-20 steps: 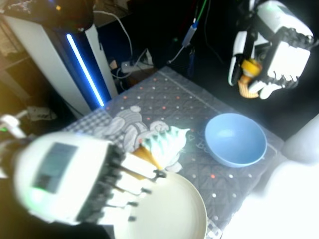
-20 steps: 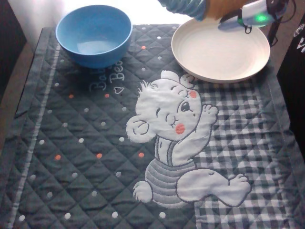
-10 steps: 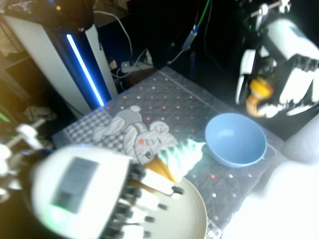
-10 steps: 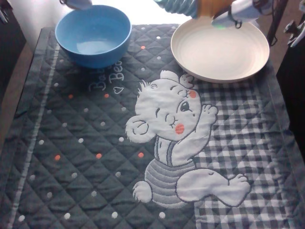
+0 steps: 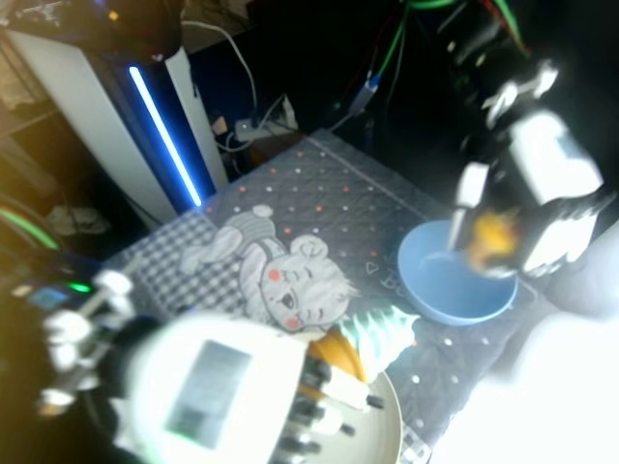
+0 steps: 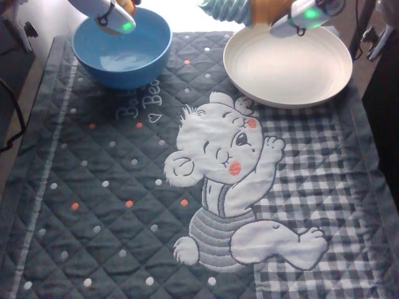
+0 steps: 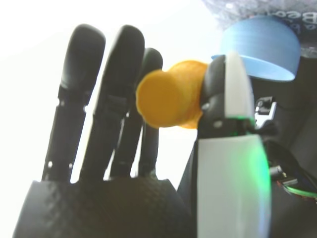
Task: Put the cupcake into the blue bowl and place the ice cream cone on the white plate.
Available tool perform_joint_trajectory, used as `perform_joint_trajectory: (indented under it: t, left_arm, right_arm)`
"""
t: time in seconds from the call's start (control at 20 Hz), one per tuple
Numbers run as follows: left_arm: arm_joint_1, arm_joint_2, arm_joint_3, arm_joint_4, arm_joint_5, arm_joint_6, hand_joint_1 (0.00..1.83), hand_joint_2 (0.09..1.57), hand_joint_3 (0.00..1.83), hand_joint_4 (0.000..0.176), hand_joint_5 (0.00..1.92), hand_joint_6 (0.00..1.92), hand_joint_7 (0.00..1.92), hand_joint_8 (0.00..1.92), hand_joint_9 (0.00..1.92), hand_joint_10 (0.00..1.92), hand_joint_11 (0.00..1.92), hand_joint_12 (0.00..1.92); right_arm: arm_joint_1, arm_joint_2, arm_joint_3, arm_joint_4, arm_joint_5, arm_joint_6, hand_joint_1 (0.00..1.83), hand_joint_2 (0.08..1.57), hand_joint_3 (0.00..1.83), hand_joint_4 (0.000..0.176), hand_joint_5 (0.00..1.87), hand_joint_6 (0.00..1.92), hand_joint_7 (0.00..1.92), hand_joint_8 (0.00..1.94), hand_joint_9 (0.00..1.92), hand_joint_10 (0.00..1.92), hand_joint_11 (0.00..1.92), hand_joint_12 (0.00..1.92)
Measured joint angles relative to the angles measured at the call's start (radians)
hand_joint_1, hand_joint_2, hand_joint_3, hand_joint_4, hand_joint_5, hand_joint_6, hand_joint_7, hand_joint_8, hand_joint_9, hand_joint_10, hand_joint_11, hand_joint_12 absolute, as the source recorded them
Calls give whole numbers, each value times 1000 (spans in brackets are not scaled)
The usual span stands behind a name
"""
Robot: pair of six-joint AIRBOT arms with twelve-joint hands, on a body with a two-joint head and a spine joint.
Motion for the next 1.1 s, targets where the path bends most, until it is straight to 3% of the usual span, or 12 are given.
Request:
perform_joint_trajectory:
  t: [0.1,0.3,0.35,0.4,0.55,0.6,0.65,0.9,0.95,1.0,1.05,1.1]
  left_arm:
    - [1,0,2,-1,0,0,1392,1030,0,0,1199,470,1230,514,1036,1096,702,1290]
    - [27,-3,2,0,8,1,1390,1054,0,0,1091,760,1150,614,988,1084,707,1099]
    - [27,-6,2,1,8,1,1386,1061,4,0,1102,763,1106,729,945,1087,577,1064]
    - [27,-10,2,1,4,0,1387,1062,0,0,1112,727,1093,752,962,1082,670,1076]
    - [27,-10,-2,4,1,0,1386,1068,0,0,1139,637,1069,791,930,1168,644,1151]
    - [27,-11,-2,7,1,0,1280,1050,0,0,1206,547,1069,868,953,737,600,1196]
    - [28,-11,-2,8,0,0,1263,1039,0,0,1246,457,1094,864,1032,531,623,1238]
    - [42,-17,-2,10,-1,0,1270,1031,3,0,1355,165,1092,933,1100,438,750,1198]
    - [42,-17,-2,10,-2,0,1367,1039,8,0,1207,514,1086,773,1047,892,796,1041]
    - [42,-17,-2,10,-2,0,1379,1069,0,0,1100,773,1014,830,1002,1014,794,993]
    - [42,-16,-2,10,-2,0,1376,1086,4,0,1031,962,918,913,1025,1005,837,949]
    - [42,-16,-2,10,-2,0,1219,1094,0,0,1014,924,856,373,939,480,781,870]
  right_arm:
    - [0,-3,9,1,-12,1,1292,1050,1,0,1006,787,1256,687,1567,39,1234,1004]
    - [0,0,10,1,-32,0,1274,1050,0,0,1020,819,1252,637,1505,10,1200,958]
    - [0,0,10,1,-38,0,1279,1049,0,0,1017,810,1258,642,1520,17,1211,962]
    - [0,0,10,1,-39,0,1283,1047,0,0,1018,800,1262,646,1532,21,1220,965]
    - [0,0,12,1,-44,0,1272,1049,0,0,1021,832,1247,643,1519,15,1183,1044]
    - [0,0,14,1,-47,0,1265,1053,1,0,1021,850,1226,664,1520,16,1174,1104]
    - [0,0,15,1,-51,0,1264,1054,1,0,1019,859,1223,666,1522,17,1172,1118]
    - [0,3,15,2,-64,0,1252,1058,0,0,1037,937,1197,601,1477,0,1086,1198]
    - [0,7,15,2,-68,0,1249,1062,1,3,1035,948,1179,621,1460,0,1073,1194]
    - [0,13,15,2,-74,0,1251,1066,0,0,1043,979,1156,616,1449,1,1062,1208]
    - [0,16,16,3,-80,0,1253,1063,0,0,1048,976,1165,600,1449,2,1059,1223]
    - [0,18,16,5,-85,0,1246,1068,1,0,1022,986,1159,636,1431,0,1028,1221]
